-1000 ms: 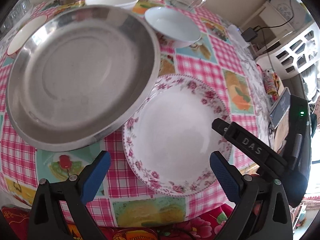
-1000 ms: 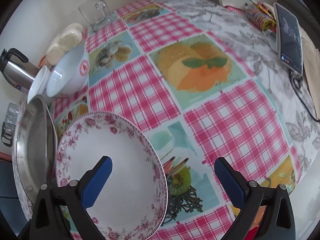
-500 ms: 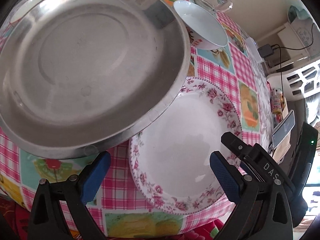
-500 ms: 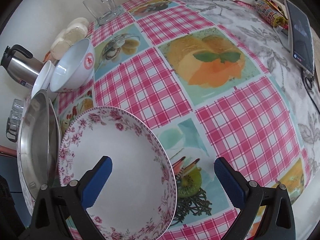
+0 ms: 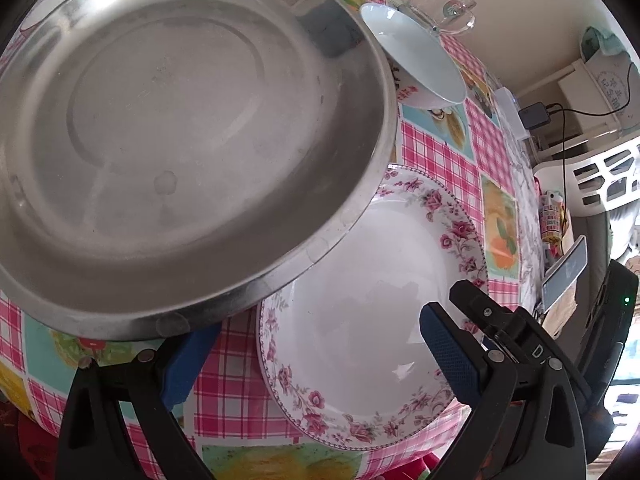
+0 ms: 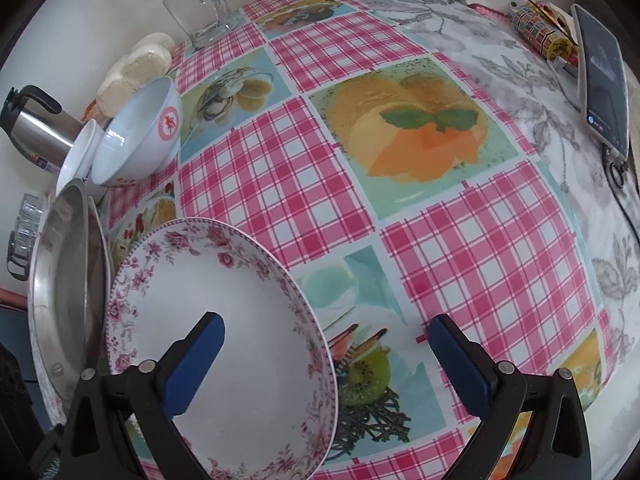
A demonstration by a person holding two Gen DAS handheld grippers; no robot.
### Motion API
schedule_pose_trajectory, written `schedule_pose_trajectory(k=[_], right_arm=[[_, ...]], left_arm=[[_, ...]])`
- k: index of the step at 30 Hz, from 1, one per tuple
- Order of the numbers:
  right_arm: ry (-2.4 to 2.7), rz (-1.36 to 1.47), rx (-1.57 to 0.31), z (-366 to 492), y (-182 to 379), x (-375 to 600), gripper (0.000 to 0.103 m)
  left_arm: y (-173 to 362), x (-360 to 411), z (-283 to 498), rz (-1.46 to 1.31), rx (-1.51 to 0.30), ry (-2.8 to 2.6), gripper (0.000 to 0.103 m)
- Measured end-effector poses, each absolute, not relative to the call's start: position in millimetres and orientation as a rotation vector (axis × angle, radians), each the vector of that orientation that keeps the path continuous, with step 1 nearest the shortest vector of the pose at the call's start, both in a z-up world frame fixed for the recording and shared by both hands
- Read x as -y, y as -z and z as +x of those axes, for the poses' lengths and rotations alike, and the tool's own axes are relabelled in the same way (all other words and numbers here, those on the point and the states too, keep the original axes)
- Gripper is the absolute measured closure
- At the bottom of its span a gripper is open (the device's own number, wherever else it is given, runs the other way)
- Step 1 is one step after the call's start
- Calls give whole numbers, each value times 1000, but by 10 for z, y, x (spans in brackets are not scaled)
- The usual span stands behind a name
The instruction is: Organize plates and bowls
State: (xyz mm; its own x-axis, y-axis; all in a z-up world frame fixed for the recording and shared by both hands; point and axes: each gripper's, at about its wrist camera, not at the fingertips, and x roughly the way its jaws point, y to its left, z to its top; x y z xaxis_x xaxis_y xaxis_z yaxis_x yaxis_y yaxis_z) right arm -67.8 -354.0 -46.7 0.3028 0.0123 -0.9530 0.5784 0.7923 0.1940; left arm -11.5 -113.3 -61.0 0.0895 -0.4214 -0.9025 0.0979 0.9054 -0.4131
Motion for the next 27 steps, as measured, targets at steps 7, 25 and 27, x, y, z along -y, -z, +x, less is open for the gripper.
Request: schedule_pose_trajectory(k=[7, 25, 27], right_arm=[[414, 596, -1178, -710, 401, 3560, 21], [336, 589, -1173, -699, 426, 3430, 71], [339, 587, -1171, -708, 442, 3419, 72]], left_arm=[[601, 1106, -136, -269, -1430, 392, 4], [629, 1012, -83, -308, -1418, 382, 75], [624, 1065, -92, -283, -1413, 397, 75]])
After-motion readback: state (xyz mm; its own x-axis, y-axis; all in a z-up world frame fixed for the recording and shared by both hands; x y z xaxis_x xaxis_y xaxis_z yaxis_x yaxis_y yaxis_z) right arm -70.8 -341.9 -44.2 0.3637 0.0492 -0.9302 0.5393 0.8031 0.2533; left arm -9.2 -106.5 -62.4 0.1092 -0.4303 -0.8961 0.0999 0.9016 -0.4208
